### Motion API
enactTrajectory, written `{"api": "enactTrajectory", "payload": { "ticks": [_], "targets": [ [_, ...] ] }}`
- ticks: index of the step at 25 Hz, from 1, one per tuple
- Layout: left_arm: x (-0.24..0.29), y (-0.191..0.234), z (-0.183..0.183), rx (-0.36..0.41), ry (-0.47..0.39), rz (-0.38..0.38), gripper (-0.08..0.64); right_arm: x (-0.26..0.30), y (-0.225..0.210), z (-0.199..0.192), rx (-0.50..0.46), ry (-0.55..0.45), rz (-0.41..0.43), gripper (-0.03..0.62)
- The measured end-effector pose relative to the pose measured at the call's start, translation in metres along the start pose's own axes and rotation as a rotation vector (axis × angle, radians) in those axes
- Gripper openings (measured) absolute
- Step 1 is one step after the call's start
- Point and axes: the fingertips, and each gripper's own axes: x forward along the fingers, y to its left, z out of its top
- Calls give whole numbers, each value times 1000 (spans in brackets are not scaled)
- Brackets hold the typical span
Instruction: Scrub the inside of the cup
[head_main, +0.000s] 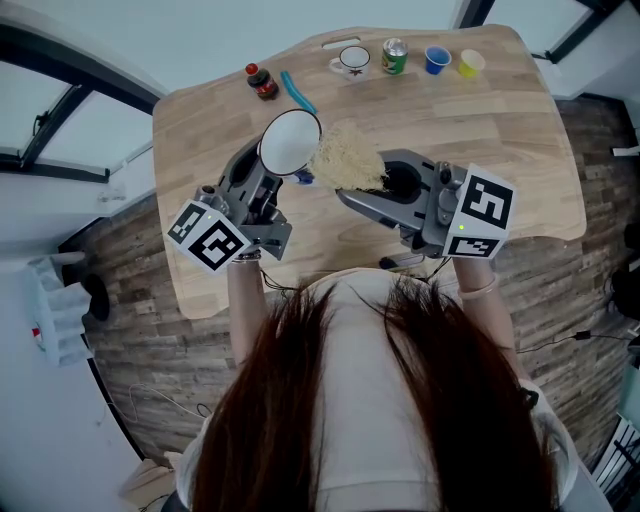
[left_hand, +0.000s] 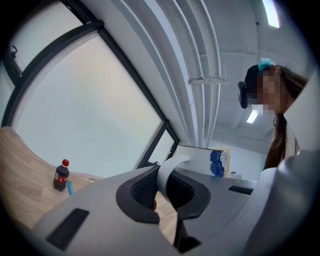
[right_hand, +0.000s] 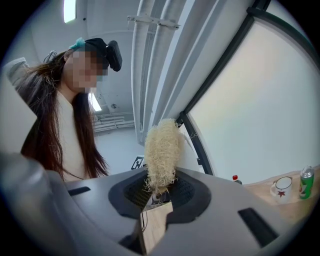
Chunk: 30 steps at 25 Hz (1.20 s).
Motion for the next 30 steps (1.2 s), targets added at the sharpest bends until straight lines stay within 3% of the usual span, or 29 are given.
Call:
{"api": "enactTrajectory", "payload": {
  "ticks": [30],
  "targets": [
    [-10,-29,-9,64,172,-272,25,-7,30,-7,101,80,257,80]
  ]
}}
